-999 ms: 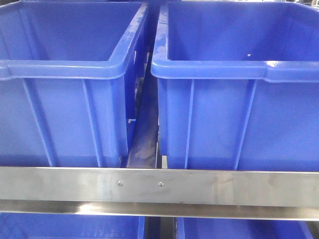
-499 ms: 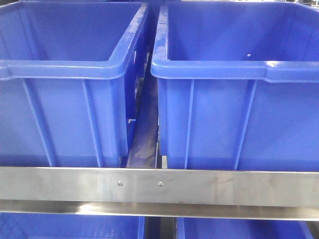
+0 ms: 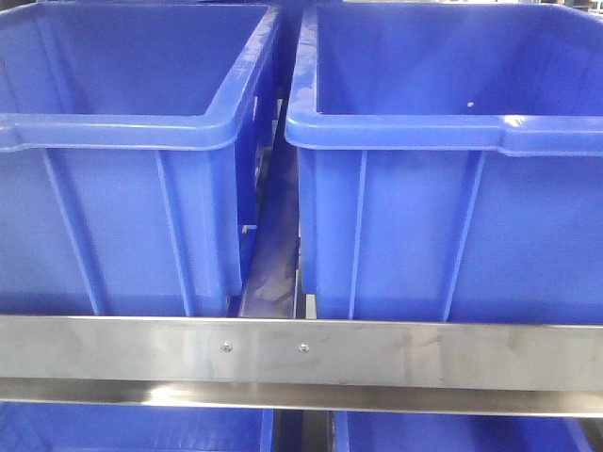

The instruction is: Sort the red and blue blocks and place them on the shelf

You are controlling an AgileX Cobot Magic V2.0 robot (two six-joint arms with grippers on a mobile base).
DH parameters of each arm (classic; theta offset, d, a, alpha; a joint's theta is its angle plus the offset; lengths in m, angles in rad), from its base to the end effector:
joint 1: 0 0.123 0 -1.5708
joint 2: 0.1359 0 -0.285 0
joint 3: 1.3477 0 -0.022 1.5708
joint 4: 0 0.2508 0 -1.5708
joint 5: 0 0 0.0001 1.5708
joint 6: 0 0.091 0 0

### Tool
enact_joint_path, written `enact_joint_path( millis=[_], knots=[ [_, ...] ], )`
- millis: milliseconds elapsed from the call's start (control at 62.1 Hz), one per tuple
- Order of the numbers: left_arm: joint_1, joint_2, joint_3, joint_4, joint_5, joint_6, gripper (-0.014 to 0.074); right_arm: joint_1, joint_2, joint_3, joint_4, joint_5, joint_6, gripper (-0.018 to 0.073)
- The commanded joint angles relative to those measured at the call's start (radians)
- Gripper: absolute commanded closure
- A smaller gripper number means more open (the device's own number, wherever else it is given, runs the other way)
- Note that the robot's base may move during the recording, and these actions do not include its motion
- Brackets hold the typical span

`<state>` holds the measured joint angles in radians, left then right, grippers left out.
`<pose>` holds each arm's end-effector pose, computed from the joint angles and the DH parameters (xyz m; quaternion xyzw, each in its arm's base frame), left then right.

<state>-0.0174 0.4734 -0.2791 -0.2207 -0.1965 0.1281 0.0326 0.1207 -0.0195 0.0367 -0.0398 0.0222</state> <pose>0.1087 0.0020 0.2888 -0.0398 0.6754 -0.0245 0.7360 0.0664 0.0020 0.2161 0.0097 0.6979 0.0322 0.7154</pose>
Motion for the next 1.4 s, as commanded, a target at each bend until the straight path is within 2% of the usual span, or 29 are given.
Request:
enact_joint_path(
  millis=[0,193,306,580,1385],
  knots=[
    [0.0,0.003,-0.03,-0.005,-0.088,-0.001,0.0472,0.0,-0.03,0.013,-0.011,-0.08,-0.007,0.0502],
    [0.0,0.003,-0.03,-0.005,-0.086,-0.001,0.0472,0.0,-0.159,0.026,-0.011,0.078,-0.007,0.0502],
    [0.0,0.003,-0.029,-0.005,-0.082,-0.001,0.0472,0.011,-0.152,0.026,-0.011,0.087,-0.007,0.0502],
    [0.0,0.003,-0.029,-0.005,-0.079,-0.001,0.0472,0.011,-0.153,0.026,-0.01,-0.005,-0.007,0.0502],
    [0.0,0.003,-0.029,-0.005,-0.079,-0.001,0.0472,0.011,-0.153,0.026,-0.01,-0.01,-0.007,0.0502]
  ],
)
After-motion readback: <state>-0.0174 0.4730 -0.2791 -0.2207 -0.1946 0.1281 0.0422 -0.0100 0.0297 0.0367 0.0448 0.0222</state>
